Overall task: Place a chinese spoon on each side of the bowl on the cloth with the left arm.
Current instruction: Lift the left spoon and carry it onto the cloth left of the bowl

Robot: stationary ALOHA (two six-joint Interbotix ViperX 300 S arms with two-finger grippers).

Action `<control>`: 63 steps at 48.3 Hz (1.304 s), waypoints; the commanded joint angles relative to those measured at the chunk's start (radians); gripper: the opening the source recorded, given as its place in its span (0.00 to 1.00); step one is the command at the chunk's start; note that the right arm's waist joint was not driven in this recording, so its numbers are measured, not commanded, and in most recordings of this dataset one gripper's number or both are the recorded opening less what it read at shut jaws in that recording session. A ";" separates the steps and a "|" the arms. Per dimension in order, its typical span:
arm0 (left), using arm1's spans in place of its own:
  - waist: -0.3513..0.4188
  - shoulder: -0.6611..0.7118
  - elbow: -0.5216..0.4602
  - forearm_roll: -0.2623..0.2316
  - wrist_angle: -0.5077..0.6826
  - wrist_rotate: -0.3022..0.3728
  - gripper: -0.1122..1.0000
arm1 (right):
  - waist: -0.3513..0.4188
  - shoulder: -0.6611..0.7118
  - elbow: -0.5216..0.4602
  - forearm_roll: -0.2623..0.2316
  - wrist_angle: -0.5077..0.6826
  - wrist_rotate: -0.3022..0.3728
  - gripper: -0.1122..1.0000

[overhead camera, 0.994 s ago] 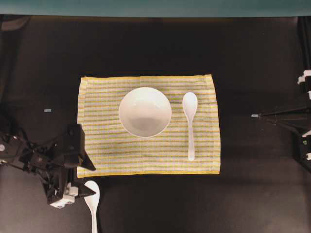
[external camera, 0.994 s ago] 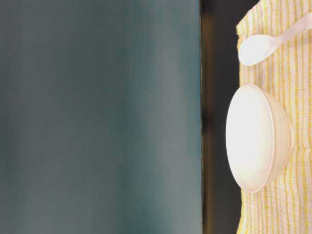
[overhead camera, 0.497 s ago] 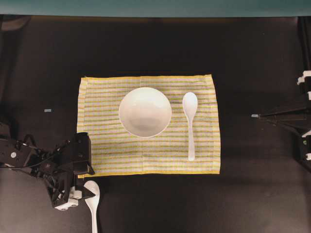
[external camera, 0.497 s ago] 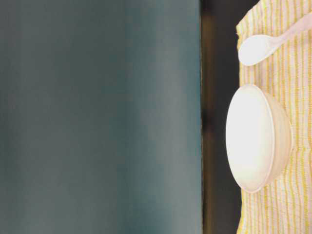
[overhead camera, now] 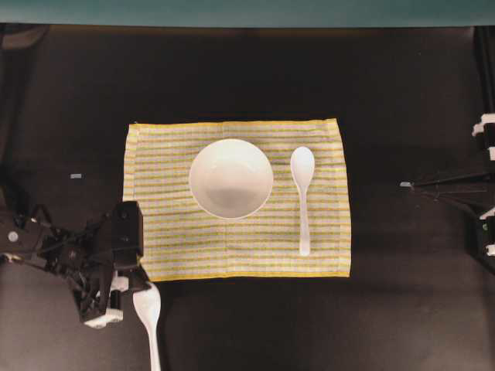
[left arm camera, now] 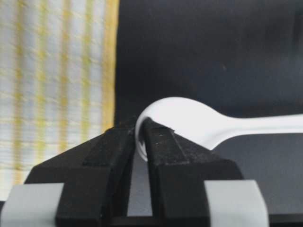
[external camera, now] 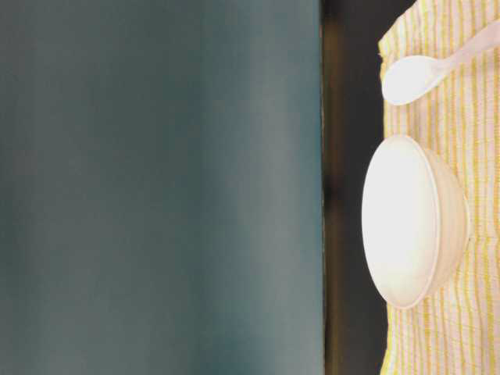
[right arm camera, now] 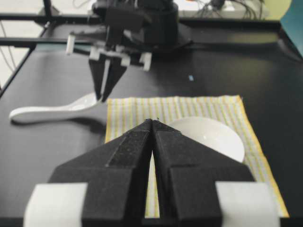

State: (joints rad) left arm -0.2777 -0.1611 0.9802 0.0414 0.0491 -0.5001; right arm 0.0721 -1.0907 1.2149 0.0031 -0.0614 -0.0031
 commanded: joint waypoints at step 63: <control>0.577 0.005 -0.183 0.003 0.204 0.703 0.16 | 0.000 0.015 0.011 0.021 -0.009 0.011 0.10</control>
State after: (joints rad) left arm 0.2608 -0.1718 0.7931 0.0414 0.3206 0.1825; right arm 0.0721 -1.0861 1.2333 0.0215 -0.0629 -0.0015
